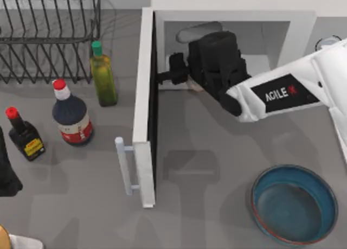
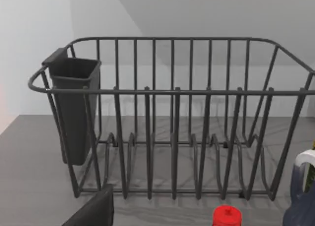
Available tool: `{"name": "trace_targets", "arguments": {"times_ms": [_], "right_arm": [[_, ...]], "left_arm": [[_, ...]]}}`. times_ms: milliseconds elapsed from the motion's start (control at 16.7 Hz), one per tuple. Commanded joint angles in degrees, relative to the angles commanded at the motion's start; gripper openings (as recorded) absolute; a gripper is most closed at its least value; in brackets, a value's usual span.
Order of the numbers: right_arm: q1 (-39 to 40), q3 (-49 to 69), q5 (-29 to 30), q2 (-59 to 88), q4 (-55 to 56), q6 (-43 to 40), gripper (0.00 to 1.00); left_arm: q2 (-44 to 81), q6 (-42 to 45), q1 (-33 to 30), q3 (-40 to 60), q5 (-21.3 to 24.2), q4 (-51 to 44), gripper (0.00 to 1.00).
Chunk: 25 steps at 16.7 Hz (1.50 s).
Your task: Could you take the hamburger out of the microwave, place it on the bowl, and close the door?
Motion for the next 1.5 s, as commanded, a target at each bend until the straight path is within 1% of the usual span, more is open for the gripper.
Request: {"name": "trace_targets", "arguments": {"times_ms": [480,660,780,1140,1500], "right_arm": [[10.4,-31.1,9.4,-13.7,14.2,4.4,0.00],[13.5,-38.7,12.1,-17.7,18.4,5.7,0.00],[14.5,-40.7,12.9,-18.9,19.6,6.1,0.00],[14.1,-40.1,12.9,-19.4,19.3,6.2,0.00],[14.1,-38.0,12.8,-26.7,11.3,6.1,0.00]], "left_arm": [[0.0,0.0,0.0,0.0,0.0,0.0,1.00],[0.0,0.0,0.0,0.0,0.0,0.0,1.00],[0.0,0.0,0.0,0.0,0.0,0.0,1.00],[0.0,0.0,0.0,0.0,0.0,0.0,1.00],[0.0,0.0,0.0,0.0,0.0,0.0,1.00]]}}
